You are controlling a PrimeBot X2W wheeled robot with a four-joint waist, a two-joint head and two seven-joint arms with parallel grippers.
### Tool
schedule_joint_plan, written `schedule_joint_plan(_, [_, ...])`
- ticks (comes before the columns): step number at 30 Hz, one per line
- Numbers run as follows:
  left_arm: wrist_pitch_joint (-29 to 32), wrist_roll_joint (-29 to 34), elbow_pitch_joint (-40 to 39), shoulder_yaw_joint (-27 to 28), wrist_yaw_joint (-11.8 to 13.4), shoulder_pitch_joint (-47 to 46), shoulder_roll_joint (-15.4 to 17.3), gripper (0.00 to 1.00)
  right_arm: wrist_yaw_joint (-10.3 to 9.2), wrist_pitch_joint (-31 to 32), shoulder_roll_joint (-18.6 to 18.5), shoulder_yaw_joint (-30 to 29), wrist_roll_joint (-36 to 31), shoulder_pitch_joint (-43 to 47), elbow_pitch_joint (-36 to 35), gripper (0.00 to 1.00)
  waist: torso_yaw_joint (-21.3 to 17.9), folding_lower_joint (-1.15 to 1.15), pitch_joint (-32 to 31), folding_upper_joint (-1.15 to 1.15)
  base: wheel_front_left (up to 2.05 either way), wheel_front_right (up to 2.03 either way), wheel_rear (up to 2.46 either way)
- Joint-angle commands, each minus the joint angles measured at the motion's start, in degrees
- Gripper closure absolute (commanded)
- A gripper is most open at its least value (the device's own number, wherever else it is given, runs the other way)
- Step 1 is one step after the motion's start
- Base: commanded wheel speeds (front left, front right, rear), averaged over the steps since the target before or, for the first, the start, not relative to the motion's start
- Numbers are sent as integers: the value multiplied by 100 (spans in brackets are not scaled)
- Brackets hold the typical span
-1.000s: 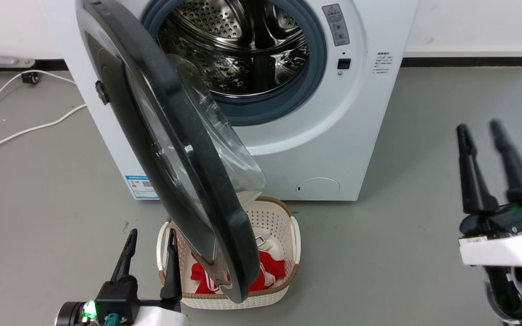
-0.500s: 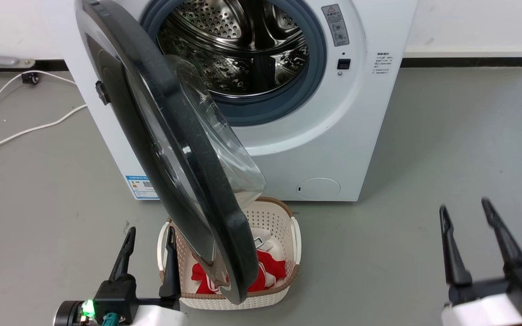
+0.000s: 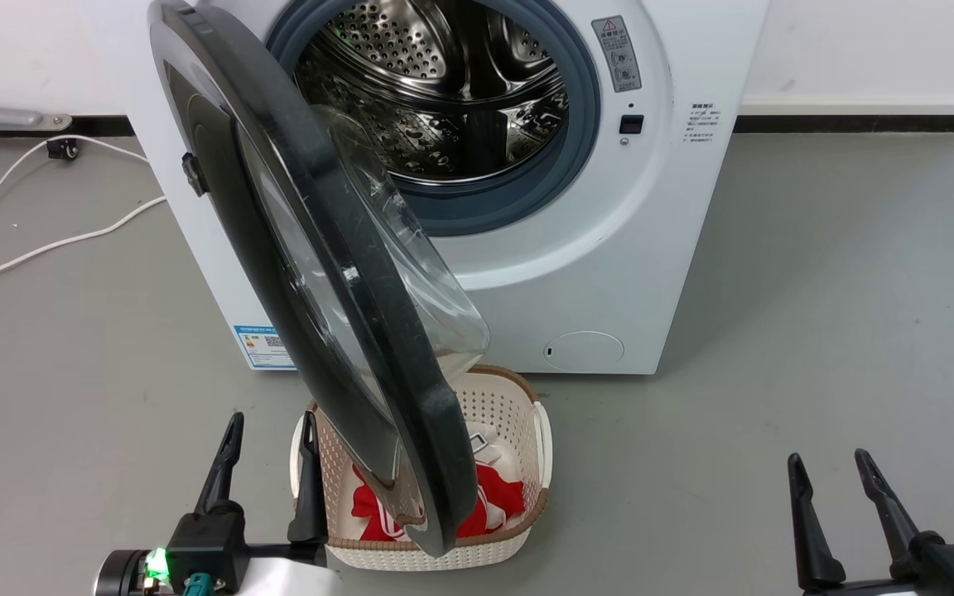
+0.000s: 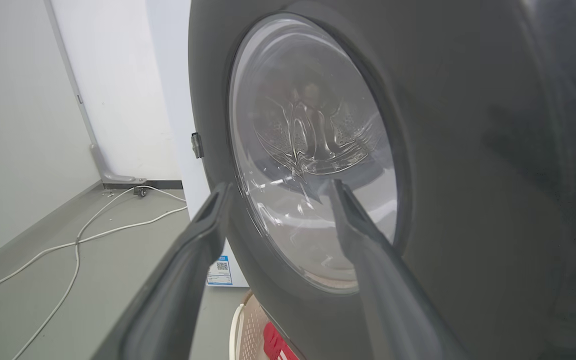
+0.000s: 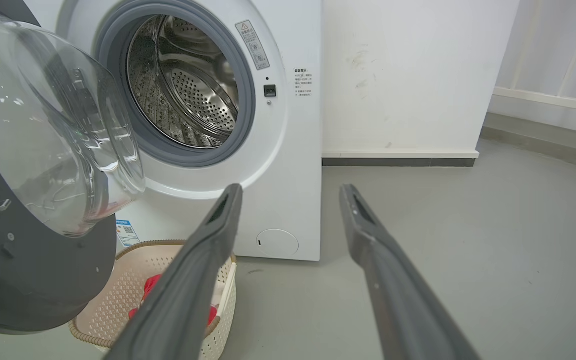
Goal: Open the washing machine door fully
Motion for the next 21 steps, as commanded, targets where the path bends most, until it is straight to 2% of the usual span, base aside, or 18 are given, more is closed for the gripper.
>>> schedule_joint_plan(1, [-16,-4,-26,27,37,38,-2,0,-6,-10,6,31,52,-9,17,0,2,0,4,0,0,0,0])
schedule_joint_plan(6, [-16,-80,-11,65,74,1,-2,0,-6,-10,8,66,136,-77,52,0,25,0,7,0,0,0,0])
schedule_joint_plan(7, [-16,-89,3,69,61,-4,-2,15,-6,-10,8,73,142,-83,62,0,34,0,6,0,0,0,0])
schedule_joint_plan(8, [-16,-91,-24,81,70,-23,-2,68,-6,-10,8,76,150,-84,65,0,46,0,5,0,0,0,0])
schedule_joint_plan(9, [-16,-110,-33,88,65,-31,-2,100,-6,-10,7,79,171,-83,72,0,58,0,4,0,0,0,0])
schedule_joint_plan(14, [-16,0,-305,234,-31,-239,2,100,-6,-10,8,88,196,-79,86,0,110,0,0,0,0,0,0])
schedule_joint_plan(21, [-15,293,-1313,277,-134,-759,113,100,-6,-10,9,115,215,-84,65,0,158,0,-2,0,0,0,0])
